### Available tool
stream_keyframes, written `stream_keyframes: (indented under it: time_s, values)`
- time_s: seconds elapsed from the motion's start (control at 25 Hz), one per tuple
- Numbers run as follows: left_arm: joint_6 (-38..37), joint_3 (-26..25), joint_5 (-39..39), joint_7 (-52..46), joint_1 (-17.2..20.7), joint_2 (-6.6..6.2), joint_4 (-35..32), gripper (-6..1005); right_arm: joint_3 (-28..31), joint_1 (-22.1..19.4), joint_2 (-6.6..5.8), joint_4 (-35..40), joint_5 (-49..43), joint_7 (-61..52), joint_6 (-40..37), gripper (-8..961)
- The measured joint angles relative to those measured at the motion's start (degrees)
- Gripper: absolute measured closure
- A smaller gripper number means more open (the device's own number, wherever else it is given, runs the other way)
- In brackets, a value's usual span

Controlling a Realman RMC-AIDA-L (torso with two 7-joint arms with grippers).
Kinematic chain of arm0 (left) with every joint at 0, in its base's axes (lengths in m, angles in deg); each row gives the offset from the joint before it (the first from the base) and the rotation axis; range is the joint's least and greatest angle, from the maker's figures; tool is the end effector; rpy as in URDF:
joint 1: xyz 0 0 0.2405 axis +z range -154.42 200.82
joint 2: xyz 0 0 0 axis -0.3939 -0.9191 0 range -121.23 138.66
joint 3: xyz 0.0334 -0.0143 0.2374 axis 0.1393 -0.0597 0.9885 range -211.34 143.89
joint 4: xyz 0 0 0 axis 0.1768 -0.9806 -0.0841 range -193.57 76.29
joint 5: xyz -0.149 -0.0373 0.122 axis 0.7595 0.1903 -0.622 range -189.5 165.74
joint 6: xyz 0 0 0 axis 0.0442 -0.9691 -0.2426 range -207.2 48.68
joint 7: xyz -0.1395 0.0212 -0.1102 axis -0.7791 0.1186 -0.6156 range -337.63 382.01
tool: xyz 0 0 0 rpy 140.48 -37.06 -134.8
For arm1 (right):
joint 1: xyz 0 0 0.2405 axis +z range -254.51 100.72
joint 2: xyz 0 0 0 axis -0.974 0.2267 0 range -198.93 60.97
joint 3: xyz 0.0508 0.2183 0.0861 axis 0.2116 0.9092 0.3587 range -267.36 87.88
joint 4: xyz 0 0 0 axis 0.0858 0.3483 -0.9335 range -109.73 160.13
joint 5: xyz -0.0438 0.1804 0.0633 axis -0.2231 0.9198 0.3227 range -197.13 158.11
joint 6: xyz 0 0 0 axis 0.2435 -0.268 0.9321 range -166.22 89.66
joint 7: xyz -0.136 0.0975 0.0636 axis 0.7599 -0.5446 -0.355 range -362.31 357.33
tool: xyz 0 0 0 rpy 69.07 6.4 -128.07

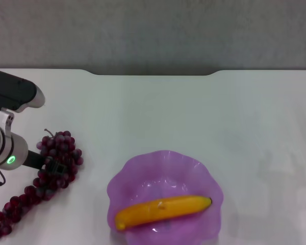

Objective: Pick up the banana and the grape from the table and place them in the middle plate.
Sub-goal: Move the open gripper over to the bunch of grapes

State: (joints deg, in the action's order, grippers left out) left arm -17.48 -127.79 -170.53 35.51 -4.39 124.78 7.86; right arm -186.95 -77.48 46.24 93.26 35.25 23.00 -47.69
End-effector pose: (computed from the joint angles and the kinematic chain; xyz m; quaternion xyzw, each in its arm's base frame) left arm -0.2770 0.3733 -0.0122 -0.8040 -0.4480 0.1526 0.3600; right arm 0.3238 0.3490 0.0670 -0.6210 0.4102 0.2031 0.6362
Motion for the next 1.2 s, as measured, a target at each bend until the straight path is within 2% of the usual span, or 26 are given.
stream_keyframes:
  time_s: [0.8, 1.2]
  values:
    - [-0.09, 0.46, -0.84, -0.71, -0.09, 0.3, -0.15, 354, 0.0, 0.67, -0.09, -0.32, 0.0, 0.33, 0.56, 344]
    - [-0.08, 0.47, -0.02, -0.73, -0.09, 0.31, -0.06, 419, 0.0, 0.75, -0.09, -0.44, 0.0, 0.36, 0.63, 344]
